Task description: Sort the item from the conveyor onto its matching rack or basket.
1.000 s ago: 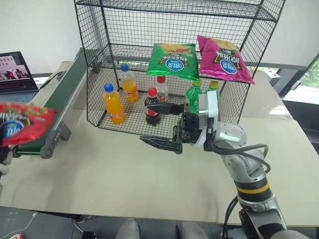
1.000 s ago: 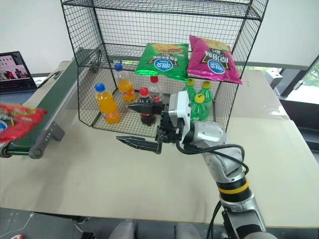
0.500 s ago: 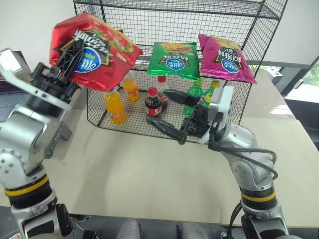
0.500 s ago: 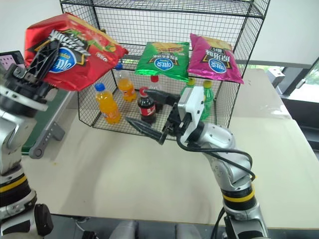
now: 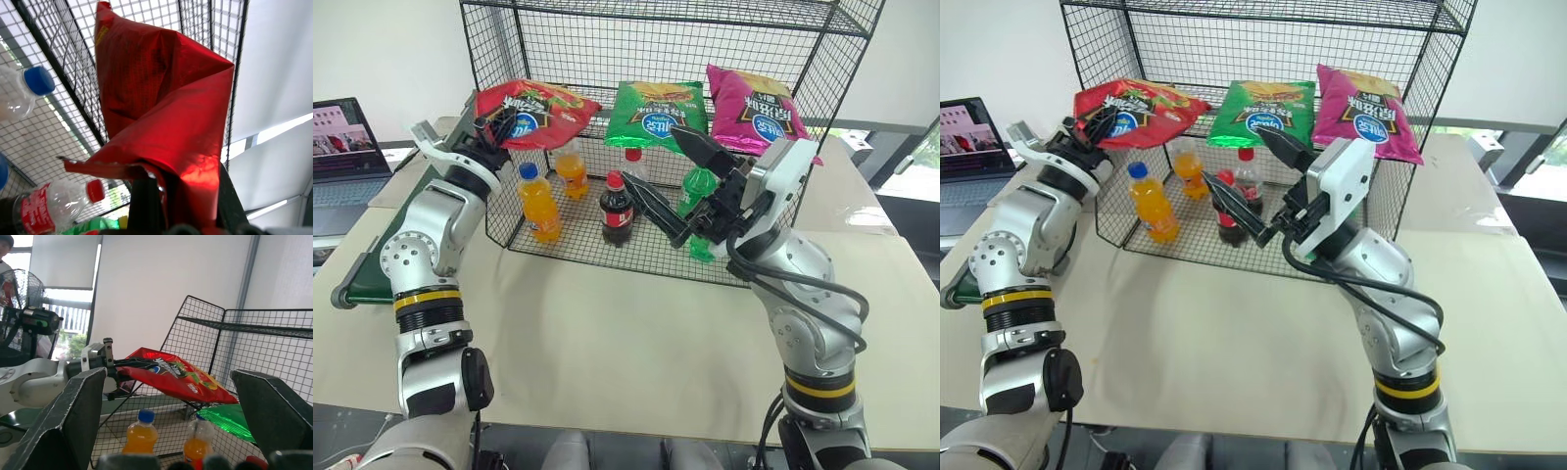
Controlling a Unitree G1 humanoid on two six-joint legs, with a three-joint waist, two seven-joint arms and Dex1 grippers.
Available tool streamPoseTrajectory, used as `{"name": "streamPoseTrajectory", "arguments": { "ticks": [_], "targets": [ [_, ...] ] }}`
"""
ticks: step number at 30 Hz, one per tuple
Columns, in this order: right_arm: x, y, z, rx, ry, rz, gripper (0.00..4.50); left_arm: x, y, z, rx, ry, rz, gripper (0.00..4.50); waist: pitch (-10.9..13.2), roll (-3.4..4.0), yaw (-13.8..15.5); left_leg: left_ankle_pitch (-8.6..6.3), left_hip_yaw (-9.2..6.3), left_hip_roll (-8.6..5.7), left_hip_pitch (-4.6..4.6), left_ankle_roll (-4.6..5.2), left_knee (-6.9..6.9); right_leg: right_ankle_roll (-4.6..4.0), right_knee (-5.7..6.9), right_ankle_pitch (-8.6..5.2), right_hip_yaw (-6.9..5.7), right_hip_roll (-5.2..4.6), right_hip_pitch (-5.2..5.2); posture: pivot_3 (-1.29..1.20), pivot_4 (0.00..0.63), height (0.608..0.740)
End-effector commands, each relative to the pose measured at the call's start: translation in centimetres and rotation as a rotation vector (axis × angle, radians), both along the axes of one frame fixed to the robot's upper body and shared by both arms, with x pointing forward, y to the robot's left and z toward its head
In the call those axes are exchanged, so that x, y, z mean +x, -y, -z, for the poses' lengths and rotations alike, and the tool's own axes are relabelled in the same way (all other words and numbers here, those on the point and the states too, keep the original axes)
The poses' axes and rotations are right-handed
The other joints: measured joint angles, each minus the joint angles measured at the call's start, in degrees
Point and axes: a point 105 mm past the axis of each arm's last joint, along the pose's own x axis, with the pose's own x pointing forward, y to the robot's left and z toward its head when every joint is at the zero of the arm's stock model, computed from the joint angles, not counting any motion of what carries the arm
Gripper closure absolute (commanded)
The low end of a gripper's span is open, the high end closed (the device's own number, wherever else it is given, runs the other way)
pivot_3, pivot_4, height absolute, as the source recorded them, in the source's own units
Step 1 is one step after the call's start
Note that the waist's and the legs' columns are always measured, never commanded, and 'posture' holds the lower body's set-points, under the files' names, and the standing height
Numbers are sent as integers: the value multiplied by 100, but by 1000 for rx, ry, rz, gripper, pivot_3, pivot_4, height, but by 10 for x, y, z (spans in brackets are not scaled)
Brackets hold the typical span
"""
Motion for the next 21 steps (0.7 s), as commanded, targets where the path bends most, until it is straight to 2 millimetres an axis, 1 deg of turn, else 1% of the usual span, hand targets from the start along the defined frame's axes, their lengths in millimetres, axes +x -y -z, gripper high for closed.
{"name": "streamPoseTrajectory", "arguments": {
  "ticks": [1, 3, 5, 6, 10, 13, 17, 20, 21],
  "targets": [
    [-10, -1, -12, 23, 67, -5, 0, 1, 8, -29, -12, 66, -19, 4425, 0, -1, 19, 1, 0, 0, -1, -2, 0, 0, 2, 0, 0, 0, 0, 0, 150, 740],
    [-10, -2, -11, 22, 67, -5, 0, 10, 7, -33, -33, 48, -51, 4425, 0, -1, 22, 1, -1, -1, -2, -2, 3, 4, 1, 3, -2, 0, 2, 0, 150, 740],
    [-10, -2, -11, 16, 68, -6, 0, 22, 3, -37, -65, 22, -96, 4425, 0, -1, 16, 2, -1, -2, -2, -2, 4, 6, -3, 4, -2, -1, 4, 0, 150, 740],
    [-10, -1, -11, 12, 69, -4, 0, 27, 2, -38, -56, 14, -114, 4425, 0, -1, 12, 2, -1, -2, -2, -2, 4, 6, -2, 4, -2, 0, 4, 0, 150, 740],
    [-8, -1, -11, 8, 74, 0, 0, 45, 2, -32, -30, -32, -151, 4425, 0, 0, -6, 1, -1, -3, 0, -2, 0, 6, -6, 4, -2, 1, 3, 0, 150, 740],
    [-8, -1, -13, 7, 80, -2, 0, 51, 3, -33, -7, -29, -155, 4425, 0, 0, -14, 2, -1, -3, 0, -1, -2, 6, -7, 4, -2, 1, 2, 0, 150, 740],
    [-9, -1, -18, 19, 105, 5, 0, 60, 5, -39, -9, -26, -155, 4425, 1, -1, -10, 3, -1, -3, -4, -3, -2, 6, -6, 4, -4, 1, 0, 0, 150, 740],
    [-9, -2, -18, 23, 110, 6, 0, 63, 3, -42, -12, -26, -172, 4425, 1, -1, -6, 3, -1, -4, -6, -3, -1, 7, -8, 3, -4, 0, 0, 0, 150, 740],
    [-8, -2, -18, 24, 109, 6, 0, 64, 1, -42, -18, -27, -176, 4182, 1, -1, -7, 3, -1, -5, -4, -3, -2, 7, -7, 3, -4, 0, 1, 0, 150, 740]
  ]
}}
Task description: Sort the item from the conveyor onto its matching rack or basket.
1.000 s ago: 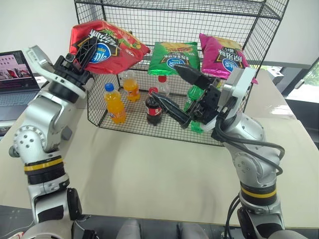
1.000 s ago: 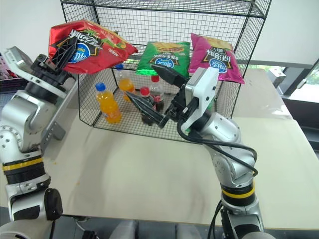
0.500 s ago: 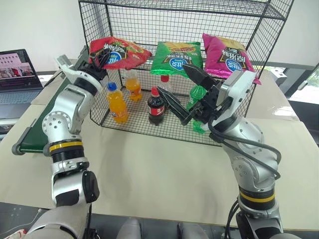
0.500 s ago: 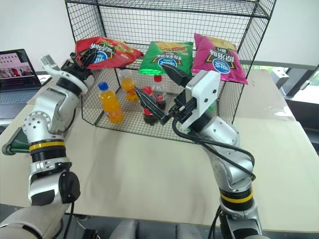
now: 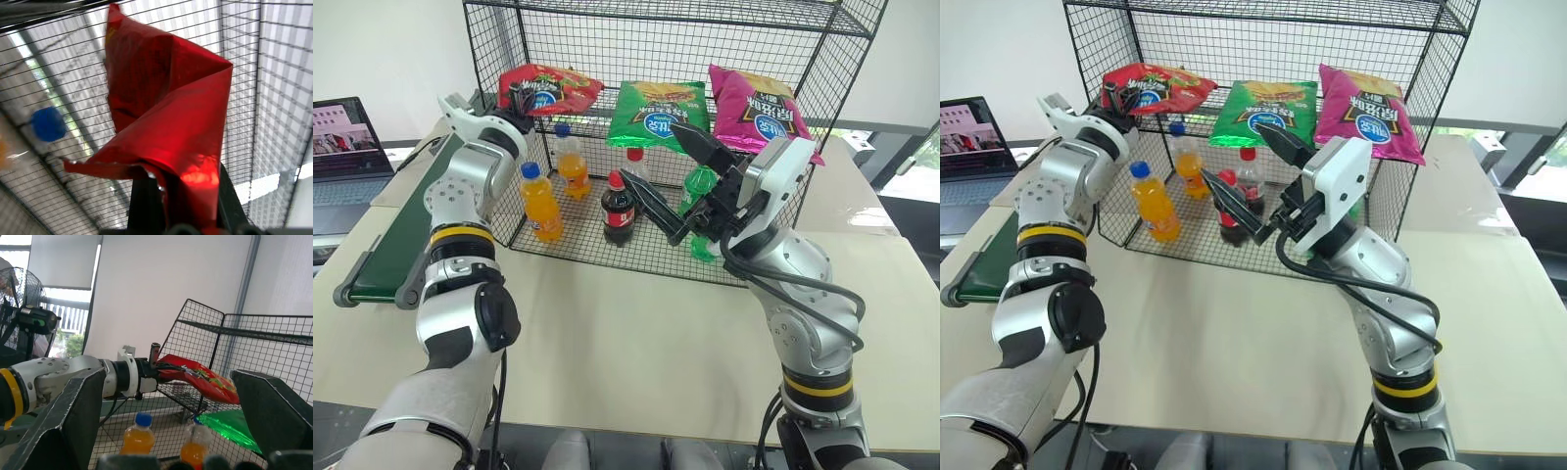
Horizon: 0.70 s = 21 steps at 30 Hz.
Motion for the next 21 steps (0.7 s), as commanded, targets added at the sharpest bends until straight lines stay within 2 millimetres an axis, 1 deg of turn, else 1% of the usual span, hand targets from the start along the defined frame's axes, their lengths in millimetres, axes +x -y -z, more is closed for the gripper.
{"name": "streamPoseTrajectory", "arguments": {
  "ticks": [1, 2, 3, 4, 5, 6, 7, 9, 11, 16, 18, 21],
  "targets": [
    [-6, 2, -12, 27, 66, 4, 0, -2, -8, -18, -7, 66, -26, 3876, 0, 0, -4, 0, 0, 0, 0, 0, -1, 0, 0, 0, 0, 0, 0, 0, 150, 740],
    [-6, 2, -12, 28, 65, 4, 0, -4, -8, -21, -9, 82, -19, 3742, 0, 1, -7, 0, 0, 1, 1, 0, -2, 0, 0, 0, 0, 0, 0, 0, 150, 740],
    [-6, 2, -11, 28, 62, 5, 0, -5, -9, -23, -9, 93, -12, 3193, 0, 1, -8, 0, 0, 1, 1, 0, -2, 0, 2, 0, 0, 0, 0, 0, 150, 740],
    [-6, 2, -11, 29, 61, 5, 0, -6, -9, -24, -8, 100, -8, 2949, 1, 1, -10, 0, 0, 1, 1, 0, -2, 0, 2, 0, 0, 0, -1, 0, 150, 740],
    [-6, 2, -10, 27, 58, 4, 0, -8, -10, -25, -5, 104, -1, 2406, 1, 1, -11, 0, 0, 1, -1, 0, -2, 0, 2, 0, 0, 1, -2, 0, 150, 740],
    [-6, 2, -9, 25, 56, 4, 0, -10, -11, -25, -1, 107, 4, 1988, 1, 1, -12, 0, 0, 1, -1, 0, -2, 0, 3, 0, 0, 0, -3, 0, 150, 740],
    [-5, 2, -9, 24, 55, 4, 0, -13, -13, -24, 9, 109, 9, 1649, 1, 1, -12, 0, 0, 1, 0, 0, -2, 0, 5, 0, 0, 0, -3, 0, 150, 740],
    [-5, 2, -8, 22, 52, 2, 0, -18, -16, -22, 21, 105, 14, 812, 1, 1, -19, 0, 0, 1, 0, 0, -2, -1, 6, 0, 0, 0, -2, 0, 150, 740],
    [-5, 2, -8, 23, 49, -1, 0, -28, -18, -20, 30, 107, 21, 40, 1, 1, -21, 0, 0, 2, 2, 0, -2, -1, 11, 0, 1, 0, -2, 0, 150, 740],
    [-4, 0, -6, 15, 43, -17, 0, -58, -26, -9, 62, 86, 15, 40, 1, 1, -16, 0, 0, 4, 5, 0, 0, -1, 18, 1, 2, -1, -1, 0, 150, 740],
    [-4, 0, -5, 13, 39, -20, 0, -73, -28, -2, 100, 74, 9, 40, 1, 1, -10, 1, -2, 4, 4, -1, 3, -2, 20, 2, 2, -3, -1, 0, 150, 740],
    [-4, 0, -2, 11, 29, -24, 0, -94, -36, 16, 159, 31, -15, 40, 0, 1, -9, 1, -3, 4, 7, -1, 4, -2, 23, 2, 2, -4, 1, 0, 150, 740]
  ]
}}
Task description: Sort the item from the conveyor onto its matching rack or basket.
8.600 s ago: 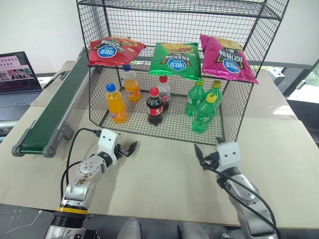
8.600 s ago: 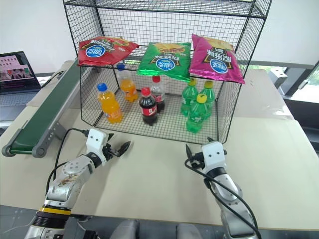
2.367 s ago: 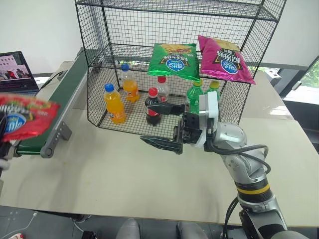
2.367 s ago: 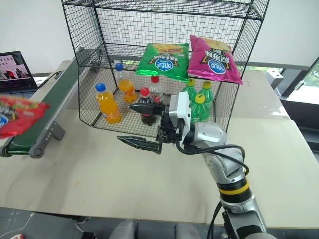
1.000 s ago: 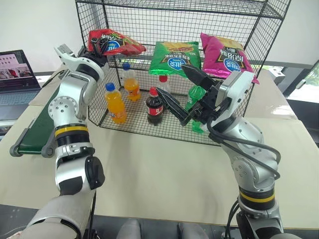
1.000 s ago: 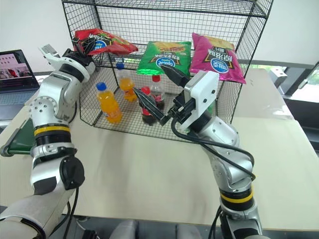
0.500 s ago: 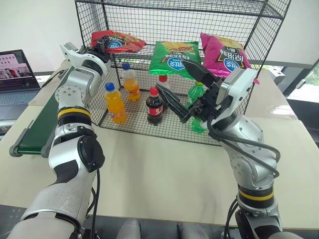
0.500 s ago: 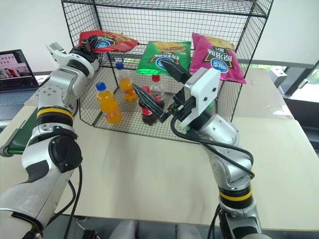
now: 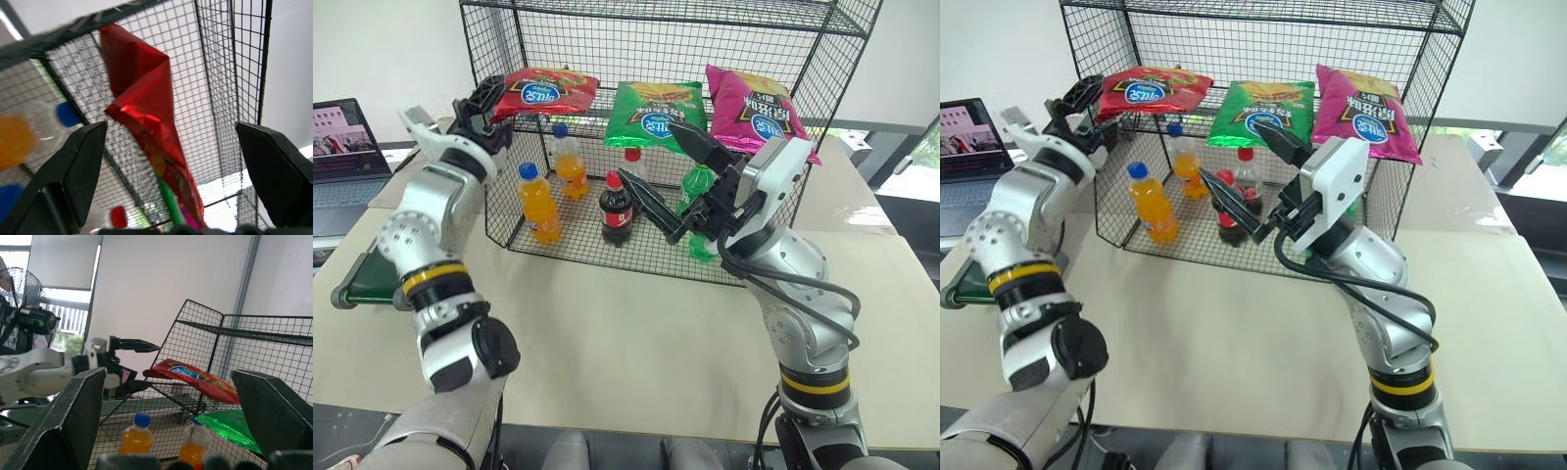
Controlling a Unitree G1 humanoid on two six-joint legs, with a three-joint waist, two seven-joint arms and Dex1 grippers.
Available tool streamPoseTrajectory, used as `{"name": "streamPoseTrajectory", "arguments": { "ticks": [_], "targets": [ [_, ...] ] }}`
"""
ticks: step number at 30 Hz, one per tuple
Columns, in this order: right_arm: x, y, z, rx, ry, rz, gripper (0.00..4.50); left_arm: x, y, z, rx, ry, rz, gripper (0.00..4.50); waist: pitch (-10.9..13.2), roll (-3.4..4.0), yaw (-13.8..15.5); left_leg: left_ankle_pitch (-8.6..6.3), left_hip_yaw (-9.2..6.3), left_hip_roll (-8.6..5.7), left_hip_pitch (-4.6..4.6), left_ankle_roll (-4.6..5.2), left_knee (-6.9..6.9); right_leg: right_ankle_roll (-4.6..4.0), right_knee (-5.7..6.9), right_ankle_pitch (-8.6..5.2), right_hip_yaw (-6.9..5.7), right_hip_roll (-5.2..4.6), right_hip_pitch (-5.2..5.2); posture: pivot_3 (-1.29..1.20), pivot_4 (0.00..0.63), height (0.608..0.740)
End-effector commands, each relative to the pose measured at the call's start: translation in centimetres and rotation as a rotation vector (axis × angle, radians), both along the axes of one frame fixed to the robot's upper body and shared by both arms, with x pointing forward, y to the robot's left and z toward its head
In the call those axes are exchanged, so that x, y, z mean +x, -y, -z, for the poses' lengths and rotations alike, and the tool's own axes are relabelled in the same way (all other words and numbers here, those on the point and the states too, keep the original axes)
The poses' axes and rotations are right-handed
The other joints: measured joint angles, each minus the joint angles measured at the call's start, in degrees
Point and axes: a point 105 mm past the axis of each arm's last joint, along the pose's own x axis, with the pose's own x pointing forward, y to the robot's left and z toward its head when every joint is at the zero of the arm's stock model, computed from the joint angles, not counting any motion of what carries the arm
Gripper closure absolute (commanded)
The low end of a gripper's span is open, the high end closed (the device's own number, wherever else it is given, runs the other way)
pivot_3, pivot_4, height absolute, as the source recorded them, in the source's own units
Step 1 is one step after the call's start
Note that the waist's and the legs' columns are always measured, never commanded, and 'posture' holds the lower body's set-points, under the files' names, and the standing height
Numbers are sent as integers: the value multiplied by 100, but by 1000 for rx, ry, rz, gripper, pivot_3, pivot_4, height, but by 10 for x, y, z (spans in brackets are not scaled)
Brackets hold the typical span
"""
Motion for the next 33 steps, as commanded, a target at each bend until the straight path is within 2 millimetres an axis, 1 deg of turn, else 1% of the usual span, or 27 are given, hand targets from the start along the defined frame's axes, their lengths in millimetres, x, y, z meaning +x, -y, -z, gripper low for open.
{"name": "streamPoseTrajectory", "arguments": {
  "ticks": [1, 2, 3, 4, 5, 6, 7, 8, 9, 10, 12, 13, 14, 15, 17, 21, 27, 32, 33],
  "targets": [
    [-8, 1, -6, 14, 41, -14, 0, -33, -7, -2, 90, 32, -17, 40, 0, 0, 0, 0, 0, 0, 3, 0, 0, 0, 2, 0, 0, 0, 1, 0, 150, 740],
    [-8, 1, -5, 13, 38, -14, 0, -38, -8, 2, 110, 25, -20, 40, 0, 0, -1, 0, 0, 0, 5, 0, 0, 0, 3, 0, 0, 0, 1, 0, 150, 740],
    [-8, 2, -1, 9, 24, -9, 0, -47, -6, 8, 194, 24, -12, 40, 0, 0, -3, 0, 0, 0, 6, 0, 0, 0, 5, 0, 0, 0, 2, 0, 150, 740],
    [-6, 4, 6, -1, -9, 10, 0, -57, 0, 20, 349, 10, 10, 40, 0, 0, -4, 0, 0, 0, 7, 0, 1, 0, 10, 0, 0, 0, 1, 0, 150, 740],
    [-5, 6, 11, -8, -33, 24, 0, -64, 5, 29, 457, -7, 36, 40, 0, 0, -15, 0, 0, 0, 7, 0, 0, 0, 10, 0, 0, 1, 0, 0, 150, 740],
    [1, 10, 24, -41, -80, 81, 0, -72, 13, 42, 608, -27, 55, 40, 0, 0, -24, 0, 0, 0, 8, -1, -2, -1, 10, 0, 0, 1, -1, 0, 150, 740],
    [6, 17, 43, -54, -151, 136, 0, -78, 25, 58, 771, -35, 68, 40, 0, 0, -24, 0, 0, 0, 11, -1, -3, -1, 11, 0, 0, 1, 0, 0, 150, 740],
    [8, 22, 56, -62, -198, 171, 0, -82, 32, 68, 872, -29, 81, 40, -1, -1, 21, -1, 1, -1, 10, -1, -3, -1, 9, 0, 0, 0, 0, 0, 150, 740],
    [9, 28, 74, -89, -244, 217, 0, -82, 36, 89, 980, -65, 84, 40, -2, 1, 51, 2, 0, -1, 10, -8, -9, -2, -11, -1, -3, -1, 4, 0, 150, 740],
    [9, 32, 88, -113, -269, 252, 0, -81, 38, 108, 1062, -92, 79, 40, -3, 10, 88, 7, 0, -4, 11, -17, -9, -2, -16, -1, -3, -6, 10, 0, 150, 740],
    [8, 38, 105, -149, -296, 304, 0, -79, 38, 130, 1164, -103, 46, 40, 0, 19, 78, 8, 11, -18, 9, -21, -10, -1, -27, -2, 4, -17, 9, 0, 150, 740],
    [11, 47, 117, -150, -330, 364, 0, -77, 40, 142, 1240, -82, 8, 40, 2, 17, 48, 9, 14, -17, 7, -23, -9, 0, -27, -2, 9, -16, 3, 0, 150, 740],
    [12, 53, 126, -150, -354, 407, 0, -76, 42, 150, 1296, -55, -15, 40, 2, 16, 25, 12, 13, -14, -2, -25, -10, 0, -27, -2, 10, -12, -7, 0, 150, 740],
    [15, 64, 136, -144, -386, 473, 0, -75, 46, 160, 1327, -29, -37, 40, 2, 16, 11, 13, 13, -10, -3, -26, -10, -1, -27, -2, 10, -8, -10, 0, 150, 740],
    [17, 80, 151, -135, -420, 579, 0, -72, 50, 171, 1340, 9, -66, 40, 1, 15, -1, 13, 13, -9, 0, -25, -13, -2, -26, -3, 12, -6, -8, 0, 150, 740],
    [17, 98, 168, -104, -462, 702, 0, -66, 51, 183, 1351, 45, -89, 40, 1, 15, -6, 8, 12, -9, -10, -16, -12, -2, -27, -3, 14, -6, -12, 0, 150, 740],
    [16, 101, 183, -96, -485, 757, 0, -62, 54, 192, 1357, 73, -59, 40, 1, 15, -18, 3, 12, -10, -8, -7, -9, 1, -25, -5, 14, -6, -6, 0, 150, 740],
    [16, 100, 182, -92, -470, 754, 0, -56, 55, 192, 1319, 65, -53, 40, 1, 15, -9, 2, 12, -10, -7, -6, -6, 2, -24, -4, 13, -7, -3, 0, 150, 740],
    [16, 100, 181, -92, -466, 752, 0, -55, 56, 194, 1334, 58, -33, 40, 1, 15, -9, 2, 12, -10, -6, -6, -6, 3, -24, -5, 13, -7, -1, 0, 150, 740]
  ]
}}
